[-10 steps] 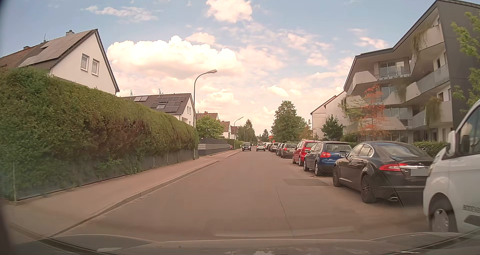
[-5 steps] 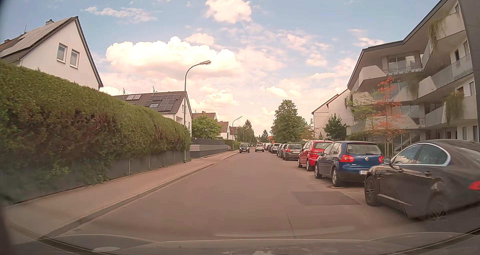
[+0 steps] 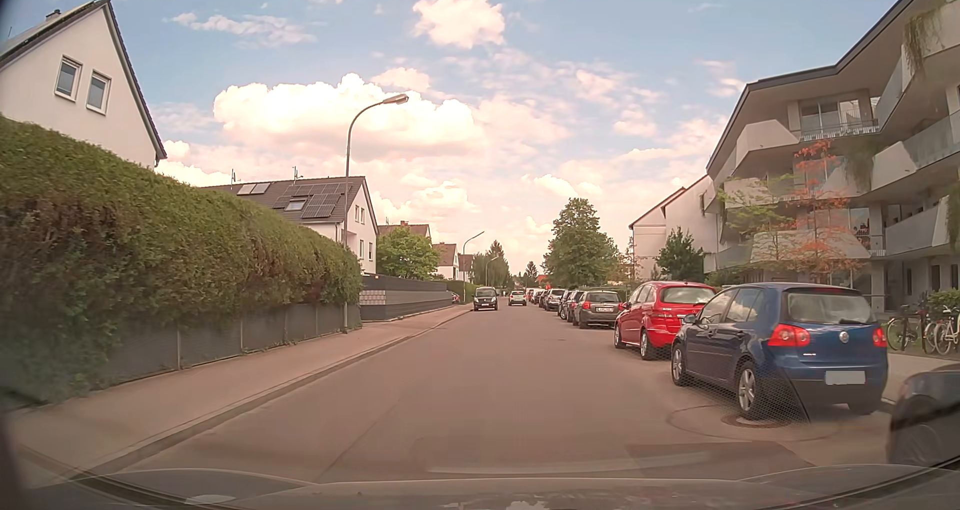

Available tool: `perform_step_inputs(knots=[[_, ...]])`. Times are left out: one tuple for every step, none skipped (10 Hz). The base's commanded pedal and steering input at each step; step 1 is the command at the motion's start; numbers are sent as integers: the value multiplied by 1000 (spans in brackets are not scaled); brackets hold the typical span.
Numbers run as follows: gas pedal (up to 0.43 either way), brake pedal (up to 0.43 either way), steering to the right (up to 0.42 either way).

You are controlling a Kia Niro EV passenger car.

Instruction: Follow the waypoints while adhering to traffic rules and regulations

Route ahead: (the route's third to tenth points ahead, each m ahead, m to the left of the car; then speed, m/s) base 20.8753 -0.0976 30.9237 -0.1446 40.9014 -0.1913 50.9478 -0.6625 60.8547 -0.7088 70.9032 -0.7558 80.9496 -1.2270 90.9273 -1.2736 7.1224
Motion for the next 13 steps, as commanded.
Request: perform_step_inputs(knots=[[20,18,9],[20,18,14],[20,18,21],[8,18,25],[0,18,29],[0,12,28],[0,18,22],[0,18,15],[8,18,9],[20,18,6],[39,18,3],[39,12,1],[39,18,1]])
